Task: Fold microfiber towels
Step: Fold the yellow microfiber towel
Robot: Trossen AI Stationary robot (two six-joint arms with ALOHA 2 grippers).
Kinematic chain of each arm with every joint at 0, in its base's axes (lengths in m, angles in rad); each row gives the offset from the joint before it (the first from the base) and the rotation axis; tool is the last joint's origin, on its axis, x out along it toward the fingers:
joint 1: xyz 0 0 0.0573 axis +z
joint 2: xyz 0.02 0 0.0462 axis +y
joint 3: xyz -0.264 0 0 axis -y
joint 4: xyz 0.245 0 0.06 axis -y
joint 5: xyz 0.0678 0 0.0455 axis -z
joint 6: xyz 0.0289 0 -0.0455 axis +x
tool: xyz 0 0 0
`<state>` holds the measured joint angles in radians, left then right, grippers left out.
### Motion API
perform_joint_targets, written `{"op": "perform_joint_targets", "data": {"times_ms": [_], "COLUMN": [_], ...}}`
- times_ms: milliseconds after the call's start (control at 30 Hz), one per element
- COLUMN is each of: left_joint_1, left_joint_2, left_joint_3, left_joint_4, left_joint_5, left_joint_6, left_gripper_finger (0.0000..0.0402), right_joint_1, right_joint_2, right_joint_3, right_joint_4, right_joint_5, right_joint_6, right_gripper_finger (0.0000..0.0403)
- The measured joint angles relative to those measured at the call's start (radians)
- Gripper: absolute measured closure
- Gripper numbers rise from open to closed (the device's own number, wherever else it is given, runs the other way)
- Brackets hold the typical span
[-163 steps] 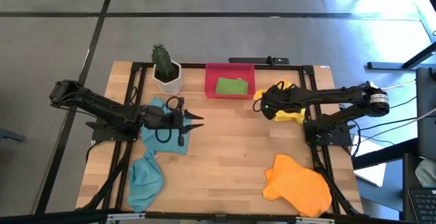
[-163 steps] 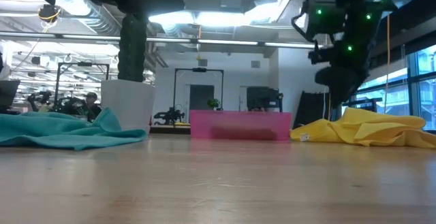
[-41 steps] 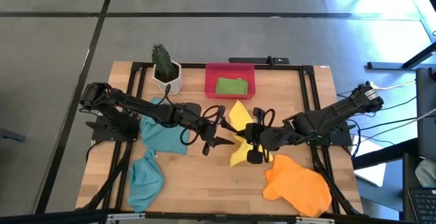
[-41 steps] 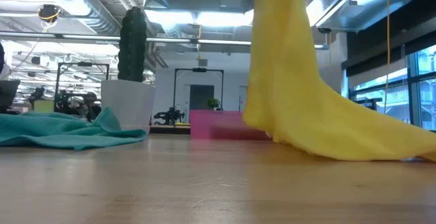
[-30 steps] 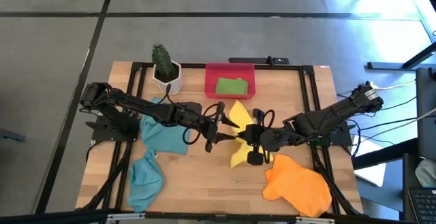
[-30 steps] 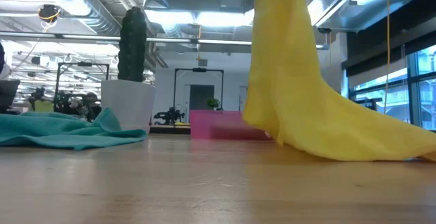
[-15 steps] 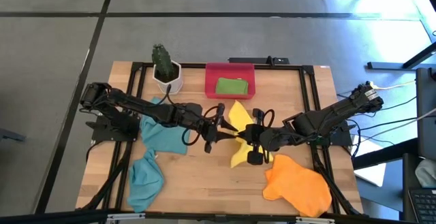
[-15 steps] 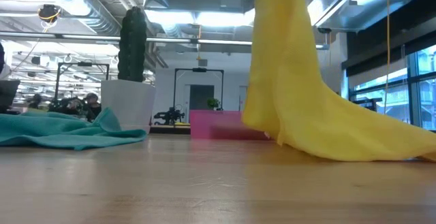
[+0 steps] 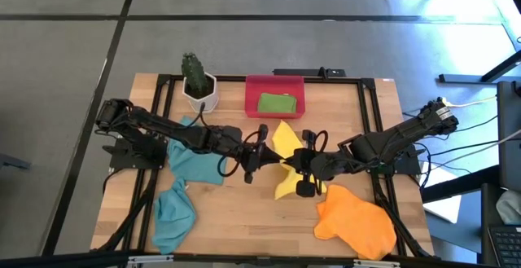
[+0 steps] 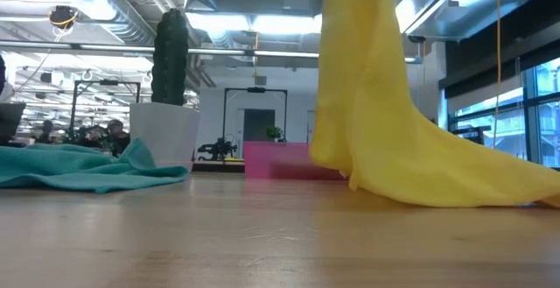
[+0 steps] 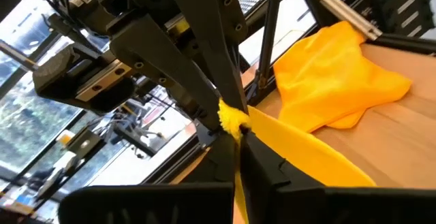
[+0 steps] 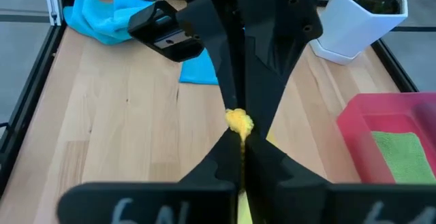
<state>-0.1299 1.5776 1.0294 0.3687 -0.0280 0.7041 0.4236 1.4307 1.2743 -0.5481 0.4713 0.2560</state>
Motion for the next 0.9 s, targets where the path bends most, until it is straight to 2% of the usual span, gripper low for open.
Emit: {"op": "perform_joint_targets", "data": {"times_ms": [133,267,533,700,900], "left_joint_1": [-0.008,-0.012,-0.009,-0.008,0.009], "left_joint_2": [0.0,0.001,-0.003,-0.009,-0.009], "left_joint_3": [0.0,0.0,0.0,0.0,0.0], "left_joint_4": [0.0,0.0,0.007,0.014,0.01], "left_joint_5": [-0.036,-0.067,-0.164,-0.194,-0.198], "left_joint_6": [0.008,0.008,0.01,0.015,0.011], "left_gripper_finger": [0.0401,0.0401,0.0401,0.0401,0.0401], "right_joint_1": [0.002,0.004,0.006,0.023,0.116], "right_joint_2": [0.0,0.0,0.002,0.003,0.081], "right_joint_3": [0.0,0.0,0.001,-0.003,-0.074], "right_joint_4": [-0.005,-0.01,-0.124,-0.217,-0.118], "right_joint_5": [-0.009,-0.015,-0.034,-0.018,0.048], "right_joint_6": [0.001,0.005,0.146,0.231,0.102], "right_gripper_finger": [0.0349,0.029,0.0182,0.0163,0.0162]}}
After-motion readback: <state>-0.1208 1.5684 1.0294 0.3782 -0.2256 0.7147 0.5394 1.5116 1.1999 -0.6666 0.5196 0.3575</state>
